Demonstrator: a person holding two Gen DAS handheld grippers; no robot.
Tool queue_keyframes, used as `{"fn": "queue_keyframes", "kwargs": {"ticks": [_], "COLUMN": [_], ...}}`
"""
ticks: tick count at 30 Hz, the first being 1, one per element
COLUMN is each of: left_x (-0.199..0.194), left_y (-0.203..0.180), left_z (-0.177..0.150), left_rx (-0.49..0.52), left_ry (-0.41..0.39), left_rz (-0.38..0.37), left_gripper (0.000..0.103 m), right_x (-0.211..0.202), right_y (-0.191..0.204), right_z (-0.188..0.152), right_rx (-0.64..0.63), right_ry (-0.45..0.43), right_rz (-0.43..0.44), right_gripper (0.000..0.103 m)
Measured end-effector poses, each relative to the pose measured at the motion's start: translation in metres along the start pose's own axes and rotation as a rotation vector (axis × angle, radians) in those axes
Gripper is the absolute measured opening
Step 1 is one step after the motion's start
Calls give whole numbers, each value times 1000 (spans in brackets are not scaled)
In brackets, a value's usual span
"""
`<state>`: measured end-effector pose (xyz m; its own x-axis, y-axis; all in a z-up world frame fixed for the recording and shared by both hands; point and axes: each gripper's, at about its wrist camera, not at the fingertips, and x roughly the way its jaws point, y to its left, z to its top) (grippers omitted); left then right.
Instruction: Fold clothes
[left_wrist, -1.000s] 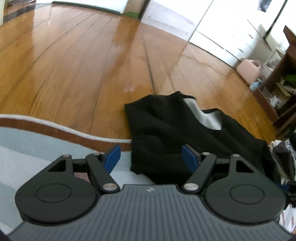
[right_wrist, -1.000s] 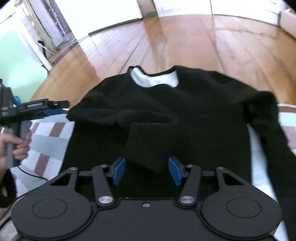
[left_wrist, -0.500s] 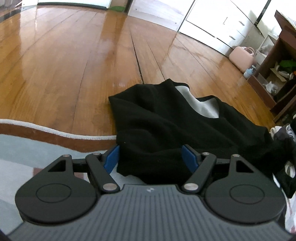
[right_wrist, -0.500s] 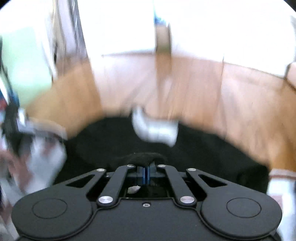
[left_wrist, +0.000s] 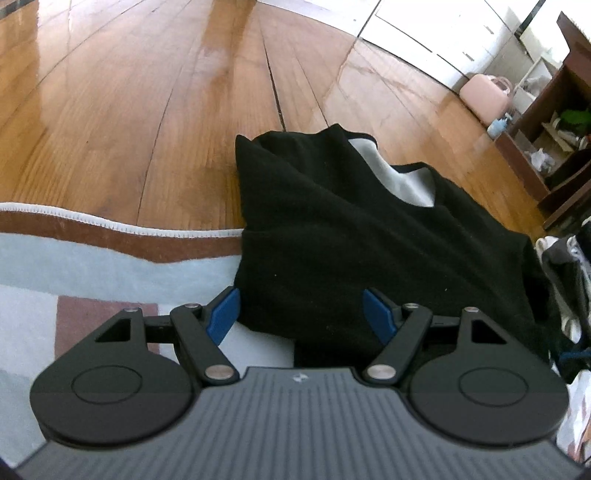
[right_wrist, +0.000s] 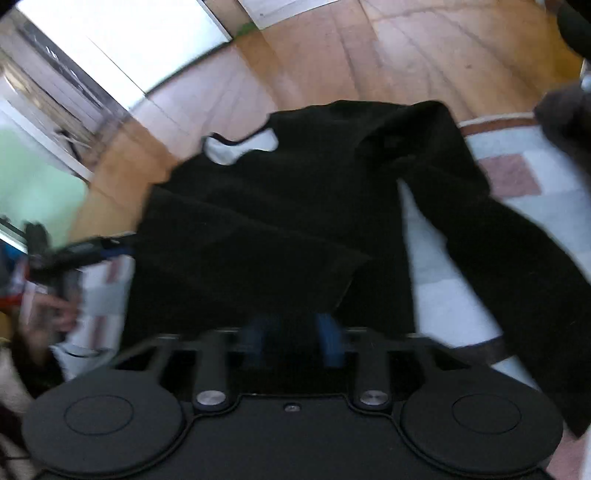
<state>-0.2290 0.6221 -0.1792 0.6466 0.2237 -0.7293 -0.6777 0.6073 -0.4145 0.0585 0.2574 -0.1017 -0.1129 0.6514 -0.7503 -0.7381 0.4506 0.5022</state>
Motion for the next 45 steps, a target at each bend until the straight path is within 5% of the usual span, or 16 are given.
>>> {"fn": "queue_keyframes", "kwargs": {"ticks": [3,9,11,12,13,14,16,19,25,27,30,33,38,42,45], "left_x": [3,20,25,28,31,33,31,18,4,1,-5,-17,-28,-2,28], "left_y": [0,-9,-12,-13,-15,-17,-17,-9,9,14,17,14,-7,-23,-43], "left_z": [2,5,6,7,7,7,7,12,12,10,6,10,31,43,46], "left_rx": [-6,42,58,66,74,99,131,34,-118,-174,-212,-182,-9,72,204], "left_ry": [-28,-78,-95,-103,-111,-110,-114,-105,-106,-100,-101,-176,-301,-282,-197], "left_rz": [-10,-12,-13,-13,-14,5,38,52,53,64,109,144,112,67,93], "left_gripper": [73,82,83,80,53,8,10,10,11,11,16,18,34,42,45], "right_x": [4,43,58,64,66,65,64,46,19,33,83,102,74,73,75], "right_y": [1,-9,-12,-11,-5,5,26,62,88,80,44,13,0,15,23], "right_z": [4,16,16,16,16,19,25,49,98,106,107,94,103,126,128], "right_rx": [21,60,49,35,-11,-66,-179,-372,-465,-463,-404,-380,-260,-288,-292], "right_ry": [-3,-24,-60,-80,-108,-131,-178,-275,-393,-343,-113,-33,-111,-132,-134], "right_rz": [15,-107,-154,-175,-188,-209,-249,-275,-242,-249,-388,-503,-361,-266,-190], "right_gripper": [60,61,56,46,12,6,6,6,5,10,17,17,25,38,38]}}
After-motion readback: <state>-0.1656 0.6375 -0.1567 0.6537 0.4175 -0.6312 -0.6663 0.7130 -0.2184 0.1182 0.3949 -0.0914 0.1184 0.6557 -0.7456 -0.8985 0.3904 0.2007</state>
